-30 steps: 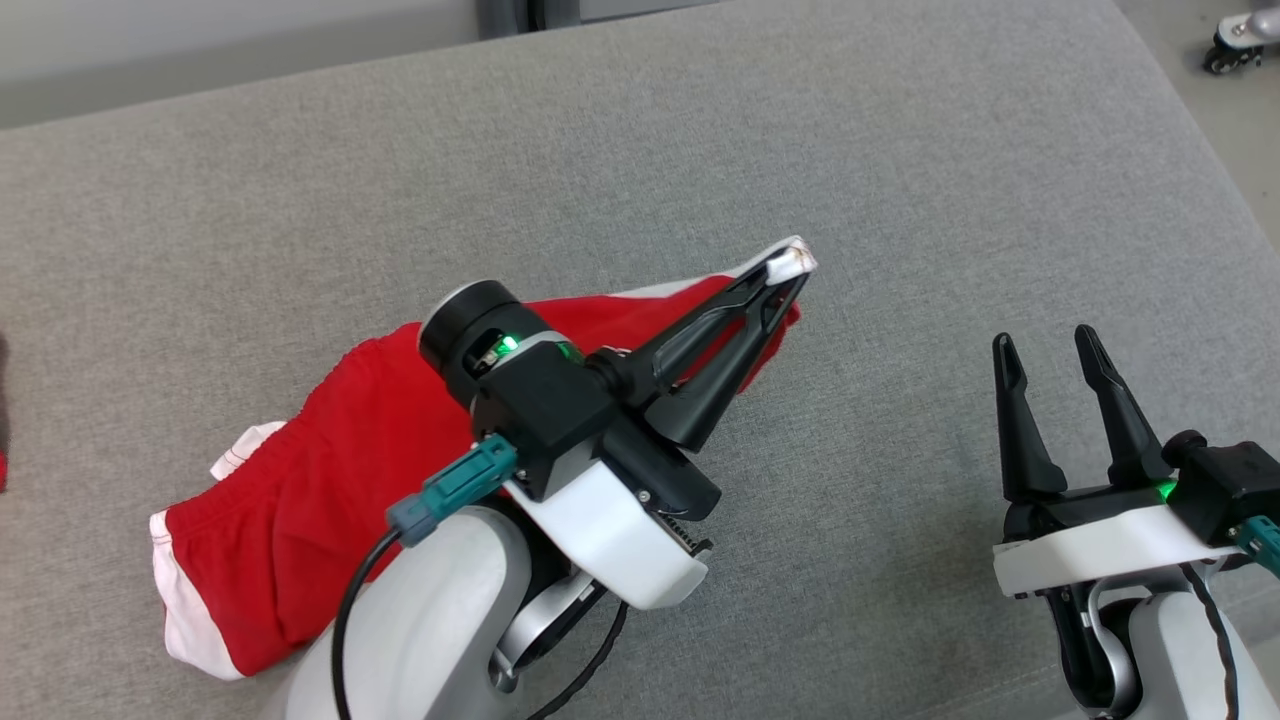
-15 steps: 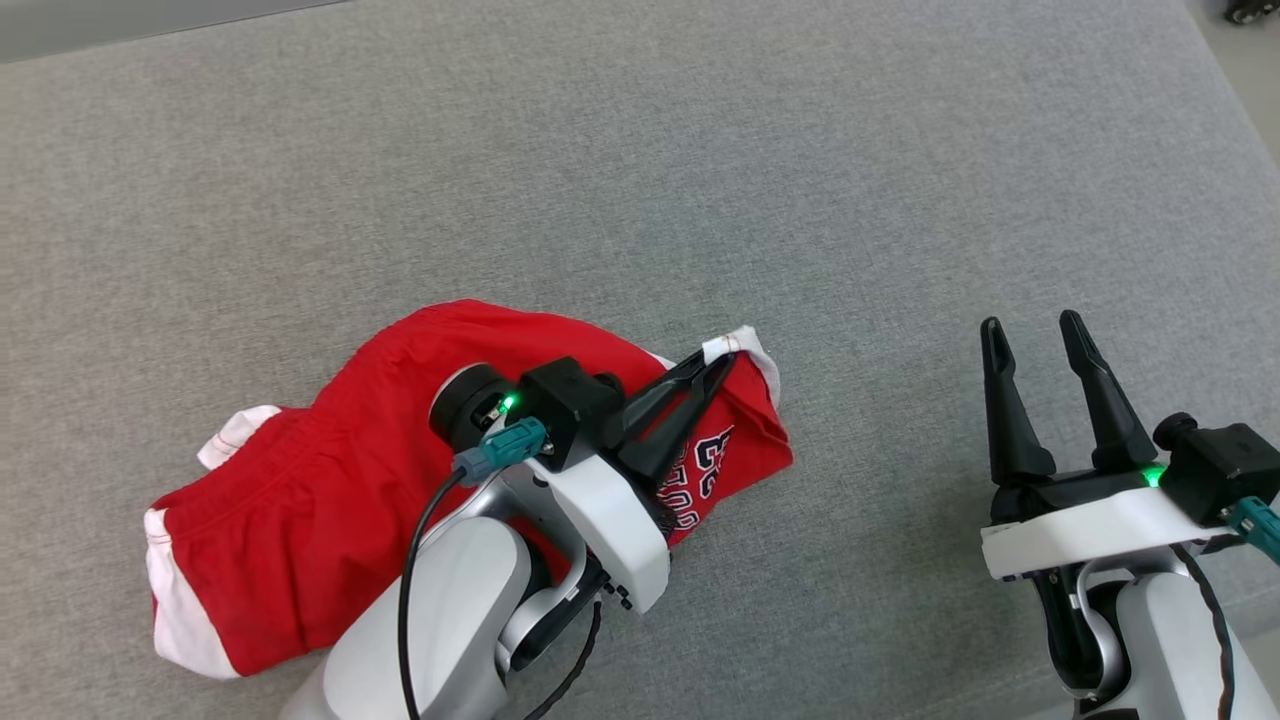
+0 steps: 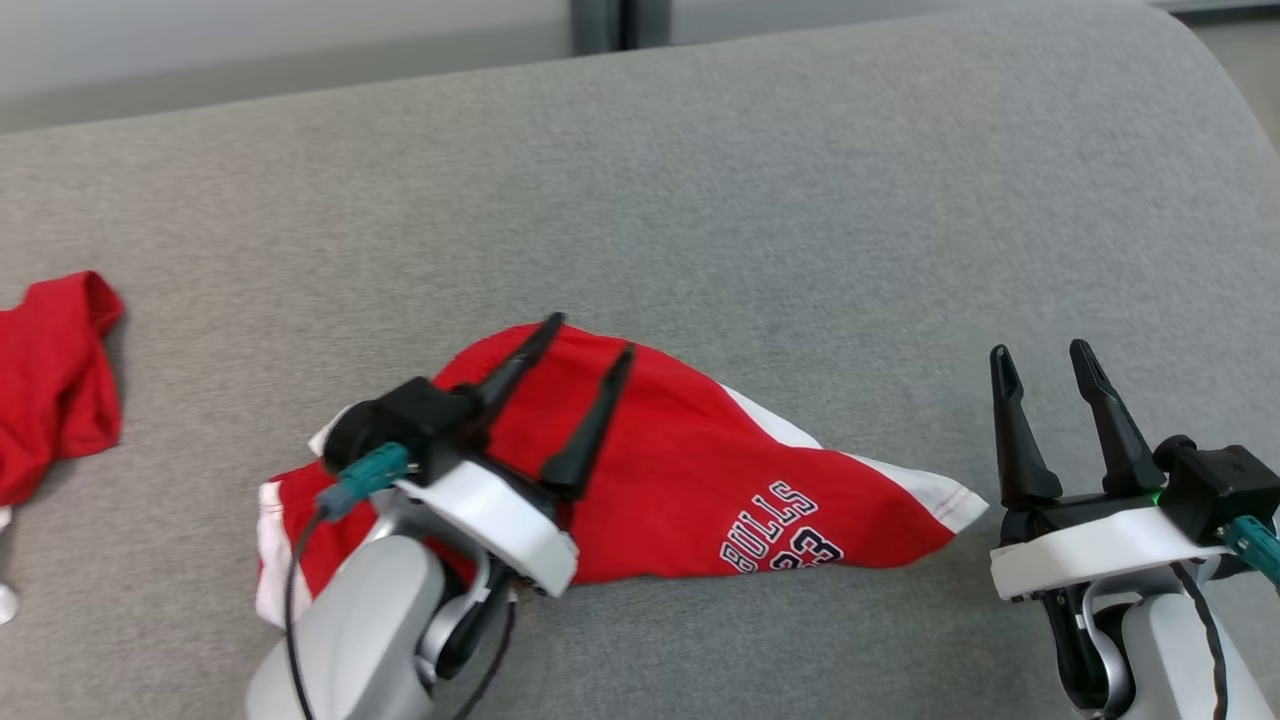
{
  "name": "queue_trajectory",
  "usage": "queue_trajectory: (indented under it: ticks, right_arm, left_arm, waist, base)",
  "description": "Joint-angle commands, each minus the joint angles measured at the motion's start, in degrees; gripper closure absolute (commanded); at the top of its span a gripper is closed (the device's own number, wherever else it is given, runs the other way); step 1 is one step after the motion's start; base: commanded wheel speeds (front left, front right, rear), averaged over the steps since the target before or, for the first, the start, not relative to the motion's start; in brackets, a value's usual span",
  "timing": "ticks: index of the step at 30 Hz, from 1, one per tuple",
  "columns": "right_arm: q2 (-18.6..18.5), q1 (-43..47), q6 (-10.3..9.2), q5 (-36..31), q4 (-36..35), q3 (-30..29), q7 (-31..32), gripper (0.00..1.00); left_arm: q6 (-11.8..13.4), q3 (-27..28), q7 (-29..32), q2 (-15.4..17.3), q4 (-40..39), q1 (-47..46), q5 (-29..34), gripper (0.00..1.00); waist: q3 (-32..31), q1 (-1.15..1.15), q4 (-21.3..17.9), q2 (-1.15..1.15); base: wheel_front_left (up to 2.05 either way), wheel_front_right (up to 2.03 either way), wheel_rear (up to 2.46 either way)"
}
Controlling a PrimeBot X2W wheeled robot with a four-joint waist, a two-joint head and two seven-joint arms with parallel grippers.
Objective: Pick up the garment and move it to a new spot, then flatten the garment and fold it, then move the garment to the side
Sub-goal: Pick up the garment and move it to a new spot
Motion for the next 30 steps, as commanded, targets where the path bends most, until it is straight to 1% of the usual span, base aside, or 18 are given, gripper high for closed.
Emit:
queue_trajectory:
  ticks: [1,10,17,20,23,27,30]
  right_arm:
    - [-0.3,0.6,0.01,-0.3,0.1,-0.3,-0.3,0.0]
    - [-0.3,1.9,0.01,-2.2,-0.3,-0.9,0.8,0.0]
    - [-0.3,3.4,0.01,-3.0,-1.3,-1.1,2.5,0.0]
    - [-0.4,4.1,0.01,-3.1,-1.6,-1.3,3.0,0.0]
    - [-0.4,5.0,0.01,-3.2,-2.1,-1.5,3.5,0.0]
    - [-0.6,6.2,0.01,-3.0,-2.6,-1.5,4.2,0.0]
    - [-0.8,7.7,0.01,-2.8,-3.0,-1.4,4.9,0.0]
  left_arm:
    - [0.9,1.5,-0.9,0.7,0.2,1.0,-0.9,0.0]
    - [5.4,11.0,-4.6,3.9,0.1,4.9,-4.7,0.0]
    - [7.3,18.5,-5.6,6.3,-1.8,10.2,-5.0,0.0]
    - [7.5,21.3,-5.7,7.1,-3.1,12.7,-4.7,0.0]
    - [6.9,23.1,-5.7,7.5,-4.1,15.2,-4.4,0.0]
    - [5.9,23.8,-5.7,7.9,-5.0,18.1,-3.7,0.0]
    - [6.0,23.4,-5.7,8.0,-5.9,20.8,-2.8,0.0]
  waist:
    - [-2.0,0.0,2.0,0.0]
    - [-4.9,0.0,6.5,0.0]
    - [-7.5,0.0,8.5,0.0]
    - [-8.4,0.0,9.1,0.0]
    - [-9.3,0.0,9.6,0.0]
    - [-10.7,0.0,10.0,0.0]
    - [-12.3,0.0,10.0,0.0]
  base:
    - [0.0,0.0,0.0]
    - [0.0,0.0,0.0]
    - [0.0,0.0,0.0]
    - [0.0,0.0,0.0]
    - [0.0,0.0,0.0]
    - [0.0,0.0,0.0]
    - [0.0,0.0,0.0]
